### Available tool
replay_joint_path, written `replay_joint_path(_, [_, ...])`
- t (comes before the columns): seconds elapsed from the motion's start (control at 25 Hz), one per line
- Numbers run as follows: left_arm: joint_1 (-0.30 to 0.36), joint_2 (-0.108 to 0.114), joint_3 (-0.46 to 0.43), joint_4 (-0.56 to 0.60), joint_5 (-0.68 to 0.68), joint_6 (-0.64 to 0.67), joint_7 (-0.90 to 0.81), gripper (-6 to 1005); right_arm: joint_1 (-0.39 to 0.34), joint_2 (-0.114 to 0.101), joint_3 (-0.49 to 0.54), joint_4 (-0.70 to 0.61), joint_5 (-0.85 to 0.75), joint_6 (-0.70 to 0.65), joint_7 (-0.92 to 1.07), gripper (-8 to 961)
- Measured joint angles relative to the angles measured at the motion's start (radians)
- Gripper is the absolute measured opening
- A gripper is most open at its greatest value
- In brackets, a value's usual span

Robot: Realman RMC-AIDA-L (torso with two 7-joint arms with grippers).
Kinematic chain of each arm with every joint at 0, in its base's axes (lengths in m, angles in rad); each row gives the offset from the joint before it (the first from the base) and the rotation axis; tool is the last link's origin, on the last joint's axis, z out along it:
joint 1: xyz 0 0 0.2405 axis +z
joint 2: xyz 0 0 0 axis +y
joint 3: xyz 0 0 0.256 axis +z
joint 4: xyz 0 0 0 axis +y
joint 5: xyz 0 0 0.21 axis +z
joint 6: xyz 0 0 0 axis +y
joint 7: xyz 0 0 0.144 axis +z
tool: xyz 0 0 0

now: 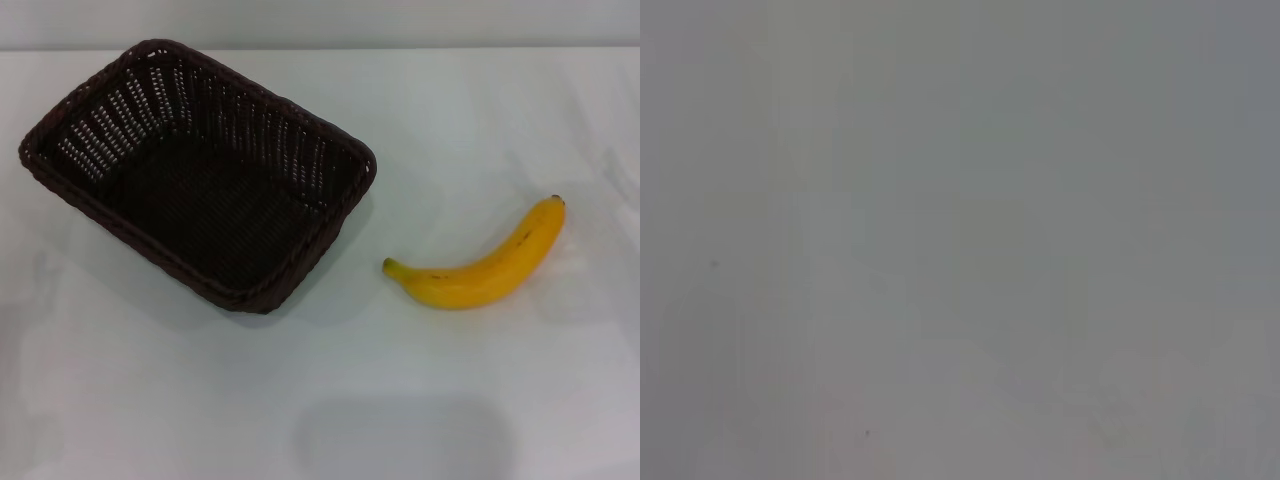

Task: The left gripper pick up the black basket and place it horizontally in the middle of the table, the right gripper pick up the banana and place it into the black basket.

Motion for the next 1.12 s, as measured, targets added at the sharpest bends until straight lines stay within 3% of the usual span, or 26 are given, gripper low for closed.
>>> replay_joint_path(0.92, [0.009, -0.005, -0.002, -0.012, 0.009, -0.019, -0.008, 864, -0.003, 0.002, -0.01, 0.005, -0.007, 0.013, 0.008, 873])
replay_joint_path(1.12, [0.009, 0.004, 0.0, 0.074, 0.034, -0.039, -0.197, 859, -0.004, 0.002, -0.009, 0.007, -0.007, 0.013, 0.008, 873])
